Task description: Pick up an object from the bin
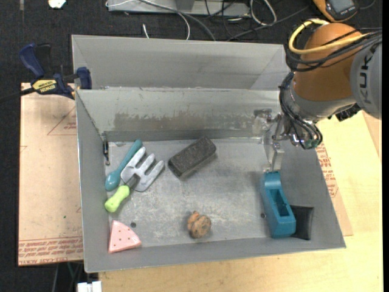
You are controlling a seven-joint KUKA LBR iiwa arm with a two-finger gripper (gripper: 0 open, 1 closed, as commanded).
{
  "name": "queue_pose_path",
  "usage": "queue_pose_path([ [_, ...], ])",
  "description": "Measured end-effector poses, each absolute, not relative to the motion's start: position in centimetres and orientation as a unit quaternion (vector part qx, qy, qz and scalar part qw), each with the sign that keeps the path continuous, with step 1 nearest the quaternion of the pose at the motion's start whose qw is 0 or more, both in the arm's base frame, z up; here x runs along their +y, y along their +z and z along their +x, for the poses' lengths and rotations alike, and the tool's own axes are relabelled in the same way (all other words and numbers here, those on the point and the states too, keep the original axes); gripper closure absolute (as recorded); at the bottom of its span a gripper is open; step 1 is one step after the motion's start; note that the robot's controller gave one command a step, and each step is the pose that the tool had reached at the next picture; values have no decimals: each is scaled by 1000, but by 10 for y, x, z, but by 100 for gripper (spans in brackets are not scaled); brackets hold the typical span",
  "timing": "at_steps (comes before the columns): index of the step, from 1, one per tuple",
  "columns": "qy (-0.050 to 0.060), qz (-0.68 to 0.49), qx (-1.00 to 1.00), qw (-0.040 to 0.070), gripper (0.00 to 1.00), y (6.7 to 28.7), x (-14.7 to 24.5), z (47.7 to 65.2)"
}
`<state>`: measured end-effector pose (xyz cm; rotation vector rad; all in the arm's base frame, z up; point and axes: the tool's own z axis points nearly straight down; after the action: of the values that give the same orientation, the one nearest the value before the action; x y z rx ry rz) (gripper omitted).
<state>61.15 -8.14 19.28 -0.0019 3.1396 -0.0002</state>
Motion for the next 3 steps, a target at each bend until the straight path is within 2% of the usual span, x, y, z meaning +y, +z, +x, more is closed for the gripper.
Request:
queue_pose_path([
  [1, 0, -1, 1000, 1, 0, 193, -81, 611],
  [2, -1, -36, 999, 3, 0, 169, -48, 620],
  [3, 0, 3, 1000, 3, 0, 158, -10, 626],
])
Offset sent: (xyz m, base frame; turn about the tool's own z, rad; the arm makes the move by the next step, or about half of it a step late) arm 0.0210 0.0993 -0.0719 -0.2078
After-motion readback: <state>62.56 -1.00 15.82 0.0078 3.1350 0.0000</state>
